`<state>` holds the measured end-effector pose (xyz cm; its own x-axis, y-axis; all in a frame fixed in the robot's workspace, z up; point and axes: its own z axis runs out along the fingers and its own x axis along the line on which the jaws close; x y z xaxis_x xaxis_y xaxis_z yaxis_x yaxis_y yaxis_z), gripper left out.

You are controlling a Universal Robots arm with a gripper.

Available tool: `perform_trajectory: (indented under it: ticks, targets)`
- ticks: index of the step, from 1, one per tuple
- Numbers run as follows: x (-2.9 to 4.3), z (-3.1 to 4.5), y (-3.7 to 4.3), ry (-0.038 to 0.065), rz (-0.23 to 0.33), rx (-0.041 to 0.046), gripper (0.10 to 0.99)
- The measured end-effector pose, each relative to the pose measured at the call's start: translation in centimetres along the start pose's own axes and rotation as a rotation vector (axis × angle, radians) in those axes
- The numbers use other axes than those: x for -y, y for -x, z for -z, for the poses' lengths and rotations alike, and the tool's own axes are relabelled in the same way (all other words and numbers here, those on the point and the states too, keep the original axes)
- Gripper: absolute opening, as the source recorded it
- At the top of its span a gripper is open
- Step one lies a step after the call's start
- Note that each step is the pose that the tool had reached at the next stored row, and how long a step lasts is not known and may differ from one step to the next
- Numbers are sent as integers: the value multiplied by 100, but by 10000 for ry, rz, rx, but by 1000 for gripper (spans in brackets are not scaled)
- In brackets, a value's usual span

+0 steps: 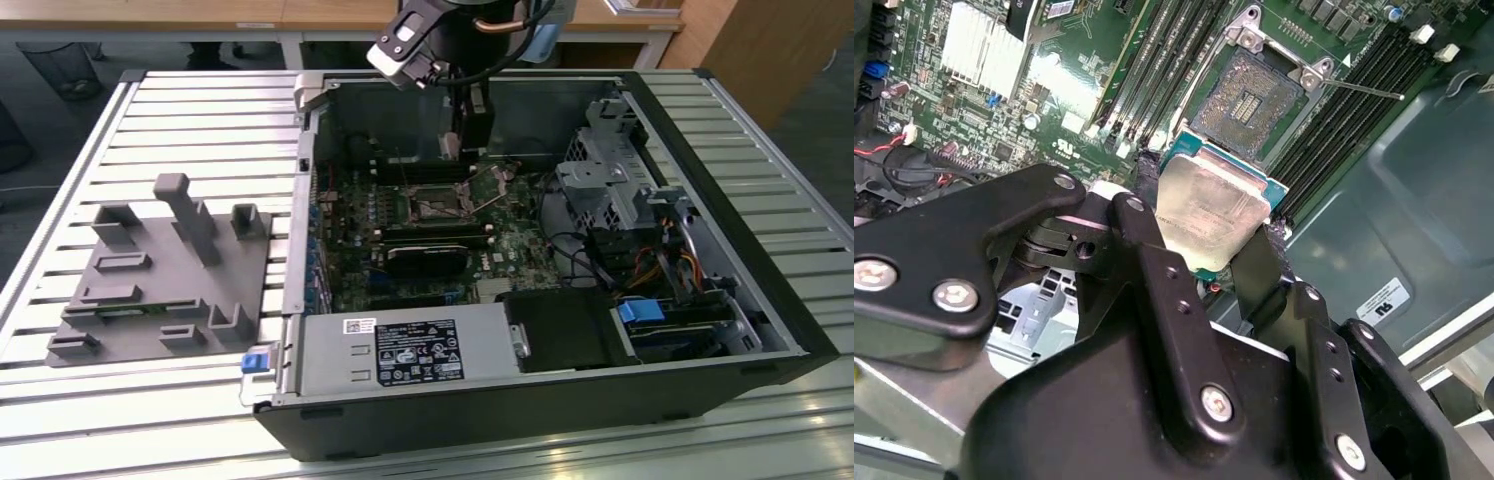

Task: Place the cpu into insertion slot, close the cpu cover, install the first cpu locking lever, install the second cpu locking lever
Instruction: 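Place the cpu into insertion slot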

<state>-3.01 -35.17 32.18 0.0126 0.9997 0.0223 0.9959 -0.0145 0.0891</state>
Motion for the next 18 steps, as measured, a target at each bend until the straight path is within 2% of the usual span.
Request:
perform_trajectory:
  ticks: [14,18]
  targets:
    - [3,-37,-2,0,53,-6,541]
    - [10,-96,-40,-2,102,-10,541]
